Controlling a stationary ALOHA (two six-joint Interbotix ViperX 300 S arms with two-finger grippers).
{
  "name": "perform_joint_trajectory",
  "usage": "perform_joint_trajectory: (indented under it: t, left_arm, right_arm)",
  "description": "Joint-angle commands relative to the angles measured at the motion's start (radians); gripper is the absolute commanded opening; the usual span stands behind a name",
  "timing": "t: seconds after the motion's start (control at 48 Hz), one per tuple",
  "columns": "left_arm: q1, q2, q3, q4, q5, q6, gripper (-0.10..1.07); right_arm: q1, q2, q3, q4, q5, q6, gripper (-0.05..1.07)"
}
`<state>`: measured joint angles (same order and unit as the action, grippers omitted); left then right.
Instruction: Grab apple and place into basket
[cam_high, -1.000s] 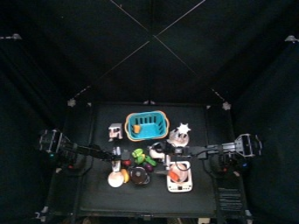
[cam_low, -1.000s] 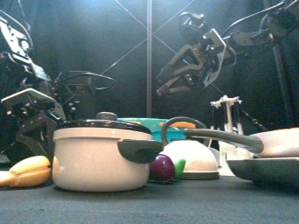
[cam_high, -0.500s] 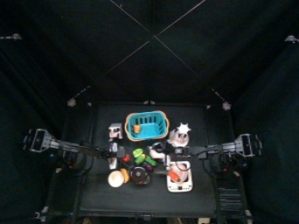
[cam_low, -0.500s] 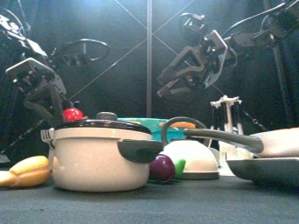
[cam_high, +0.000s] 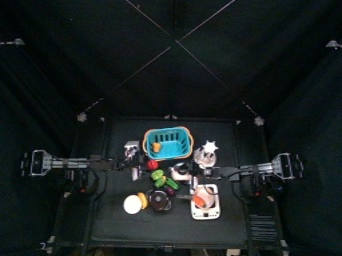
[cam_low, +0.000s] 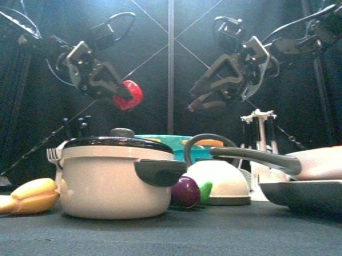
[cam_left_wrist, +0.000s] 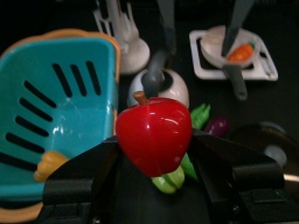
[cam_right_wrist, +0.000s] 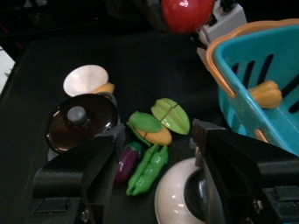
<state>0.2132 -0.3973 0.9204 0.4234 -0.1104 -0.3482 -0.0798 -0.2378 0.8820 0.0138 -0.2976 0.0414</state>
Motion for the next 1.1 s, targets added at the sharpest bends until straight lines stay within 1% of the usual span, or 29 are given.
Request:
perform_joint_trajectory:
  t: [0.0, 0.104, 0.208, 0.354, 0.458, 0.542, 0.667, 0.729, 0.917, 1.083]
  left_arm:
    - [0.060, 0.028, -0.054, -0.023, -0.072, 0.003, 0.78]
    - [0.133, 0.078, -0.089, -0.043, -0.129, 0.003, 0.79]
    - [0.173, 0.150, -0.135, -0.060, -0.167, 0.008, 0.79]
    - [0.196, 0.278, -0.219, -0.054, -0.169, 0.011, 0.80]
    - [0.201, 0.341, -0.262, -0.054, -0.160, 0.011, 0.85]
    - [0.201, 0.368, -0.275, -0.052, -0.130, 0.011, 0.90]
    - [0.207, 0.383, -0.285, -0.048, -0.069, 0.011, 1.00]
    - [0.207, 0.383, -0.290, -0.041, -0.052, 0.011, 1.02]
    - [0.209, 0.374, -0.291, -0.021, -0.044, 0.011, 1.03]
    - [0.201, 0.342, -0.265, -0.012, -0.044, 0.012, 1.03]
  right_arm:
    - [-0.011, -0.051, 0.009, 0.000, -0.005, 0.002, 0.95]
    - [-0.011, -0.071, 0.028, 0.002, -0.005, 0.003, 0.95]
    - [-0.011, -0.072, 0.034, 0.003, -0.005, 0.003, 0.95]
    - [-0.011, -0.067, 0.032, -0.002, -0.005, 0.003, 0.95]
    - [-0.011, -0.067, 0.035, -0.002, -0.005, 0.003, 0.95]
    - [-0.011, -0.067, 0.037, -0.002, -0.005, 0.003, 0.95]
    - [-0.011, -0.067, 0.040, -0.002, -0.005, 0.003, 0.95]
    - [-0.011, -0.067, 0.038, -0.002, -0.005, 0.003, 0.95]
    - [-0.011, -0.067, 0.038, -0.002, -0.005, 0.003, 0.95]
    - [-0.014, -0.067, 0.044, 0.002, -0.005, 0.003, 0.95]
